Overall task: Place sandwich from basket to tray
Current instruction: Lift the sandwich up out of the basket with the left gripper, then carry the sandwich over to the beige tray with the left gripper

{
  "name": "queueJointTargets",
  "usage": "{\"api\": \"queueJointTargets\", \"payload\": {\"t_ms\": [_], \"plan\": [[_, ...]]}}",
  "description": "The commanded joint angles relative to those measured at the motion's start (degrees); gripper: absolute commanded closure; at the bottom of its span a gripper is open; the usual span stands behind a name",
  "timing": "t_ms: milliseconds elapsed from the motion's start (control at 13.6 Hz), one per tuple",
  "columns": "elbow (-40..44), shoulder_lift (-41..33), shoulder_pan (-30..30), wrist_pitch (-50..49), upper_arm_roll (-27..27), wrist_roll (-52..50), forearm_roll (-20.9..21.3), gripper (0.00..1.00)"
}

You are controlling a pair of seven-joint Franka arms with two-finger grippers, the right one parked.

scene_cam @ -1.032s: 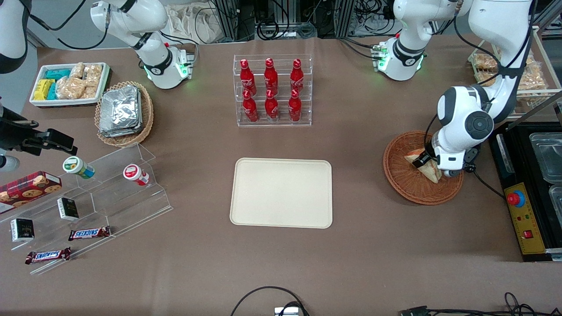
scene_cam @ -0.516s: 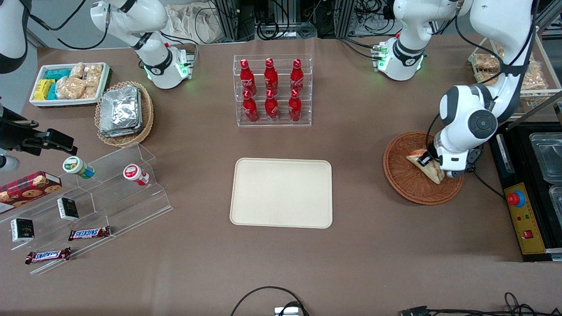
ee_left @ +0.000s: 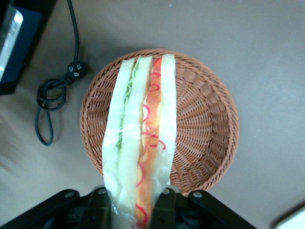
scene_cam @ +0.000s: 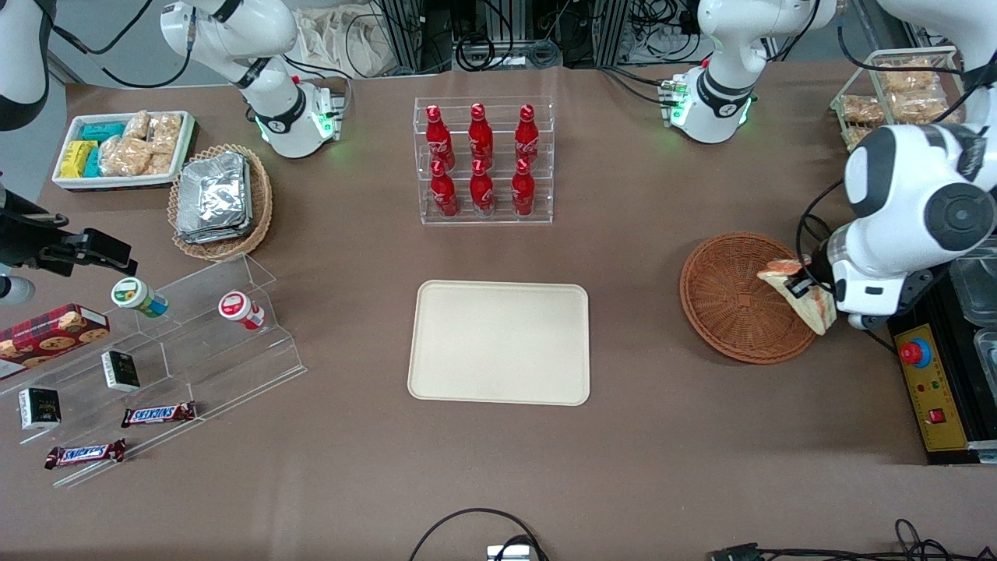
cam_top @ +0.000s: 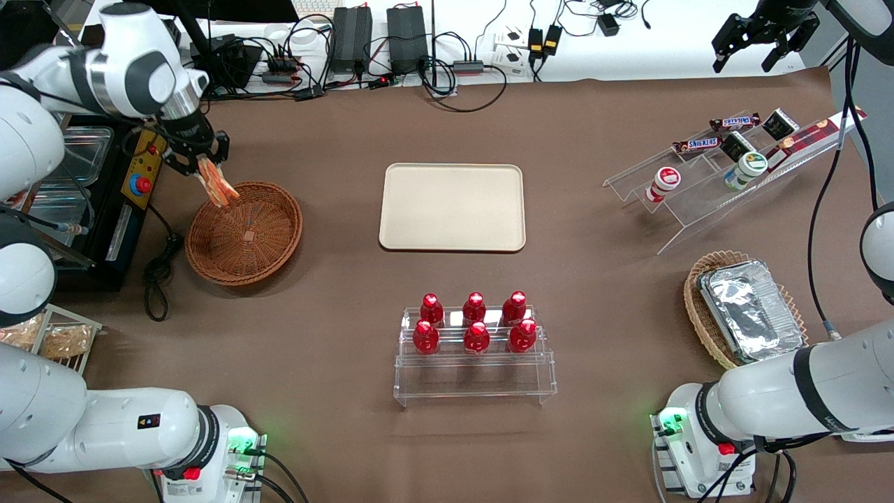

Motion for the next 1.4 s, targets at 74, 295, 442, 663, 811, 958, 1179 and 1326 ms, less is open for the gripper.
{"api": "queueJointTargets", "payload": {"t_ms": [74,295,442,663,811,958,1179,1326], "plan": [[7.56,2.31,-0.81,-4.62,-3.93,7.11,-0.52,1.0],[17.22,8.97,-0.9,-7.79,-11.92,12.76,-0.44,1.0],[22.07,13.72,-0.9,-8.15,-17.37,12.5,-0.43,1.0],[27.51,21.97,-6.41,-7.28,-20.91,11.28,0.0,1.0],[31.82,27.86,-11.34,-7.27,-20.74,6.37,1.14,1.0],[34.29,32.7,-15.03,-5.7,-20.74,4.77,4.91,1.0],[34.57,37.9,-16.72,-0.79,-20.56,3.01,5.71,1.0],[34.48,39.4,-18.21,1.25,-20.56,1.61,6.24,1.0]]}}
